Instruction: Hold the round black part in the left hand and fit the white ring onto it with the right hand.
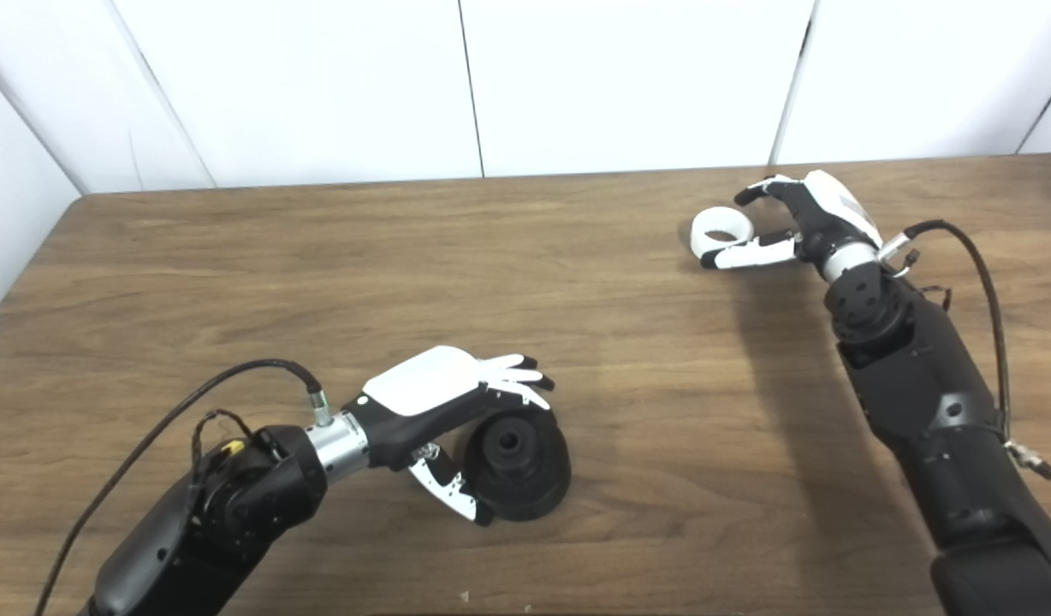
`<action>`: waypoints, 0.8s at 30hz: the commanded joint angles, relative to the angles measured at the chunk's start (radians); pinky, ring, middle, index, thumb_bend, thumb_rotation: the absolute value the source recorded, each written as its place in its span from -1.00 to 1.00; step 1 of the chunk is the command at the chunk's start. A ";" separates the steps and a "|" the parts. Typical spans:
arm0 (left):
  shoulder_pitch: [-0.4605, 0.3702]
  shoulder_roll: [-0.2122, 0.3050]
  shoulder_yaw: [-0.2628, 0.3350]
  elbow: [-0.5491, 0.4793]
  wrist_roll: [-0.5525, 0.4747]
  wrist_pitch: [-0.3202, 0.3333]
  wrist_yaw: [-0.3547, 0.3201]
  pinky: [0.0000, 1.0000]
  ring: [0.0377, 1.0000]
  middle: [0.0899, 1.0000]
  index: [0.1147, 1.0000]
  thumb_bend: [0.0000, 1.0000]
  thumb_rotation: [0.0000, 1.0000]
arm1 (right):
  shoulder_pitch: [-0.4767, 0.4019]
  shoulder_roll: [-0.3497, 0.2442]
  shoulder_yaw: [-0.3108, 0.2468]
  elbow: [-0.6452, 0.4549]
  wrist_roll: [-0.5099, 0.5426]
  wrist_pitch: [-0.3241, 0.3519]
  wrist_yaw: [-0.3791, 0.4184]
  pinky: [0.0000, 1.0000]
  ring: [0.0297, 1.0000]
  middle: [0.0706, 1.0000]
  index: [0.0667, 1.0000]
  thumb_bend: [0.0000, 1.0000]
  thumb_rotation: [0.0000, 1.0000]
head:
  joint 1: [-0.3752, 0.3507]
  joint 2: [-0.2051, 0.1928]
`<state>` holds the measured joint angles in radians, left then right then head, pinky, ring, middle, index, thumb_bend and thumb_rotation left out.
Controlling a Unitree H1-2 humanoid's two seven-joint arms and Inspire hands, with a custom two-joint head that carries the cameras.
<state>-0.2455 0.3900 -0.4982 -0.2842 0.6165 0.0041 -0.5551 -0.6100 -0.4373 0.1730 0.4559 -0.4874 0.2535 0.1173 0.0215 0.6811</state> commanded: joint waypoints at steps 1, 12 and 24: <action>0.028 0.009 -0.025 0.024 0.034 -0.005 -0.018 0.78 0.94 0.82 -0.14 0.05 -0.85 | -0.073 -0.009 -0.004 -0.018 -0.005 -0.030 -0.029 0.83 0.98 0.86 0.48 0.87 -0.24 | 0.001 0.001; 0.027 0.001 -0.022 0.021 0.025 0.003 -0.019 0.80 0.95 0.81 -0.14 0.05 -0.86 | -0.084 0.000 0.006 0.004 -0.003 -0.037 -0.029 0.81 0.98 0.86 0.48 0.87 -0.27 | 0.003 0.005; 0.030 -0.005 -0.023 0.013 0.023 0.012 -0.023 0.80 0.96 0.82 -0.14 0.05 -0.85 | -0.092 0.015 0.014 0.036 -0.004 -0.055 -0.040 0.84 0.99 0.86 0.47 0.86 -0.33 | 0.005 0.011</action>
<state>-0.2393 0.3836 -0.4940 -0.2876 0.6159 0.0149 -0.5528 -0.6278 -0.4192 0.1904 0.5017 -0.4887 0.2392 0.1134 0.0261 0.6918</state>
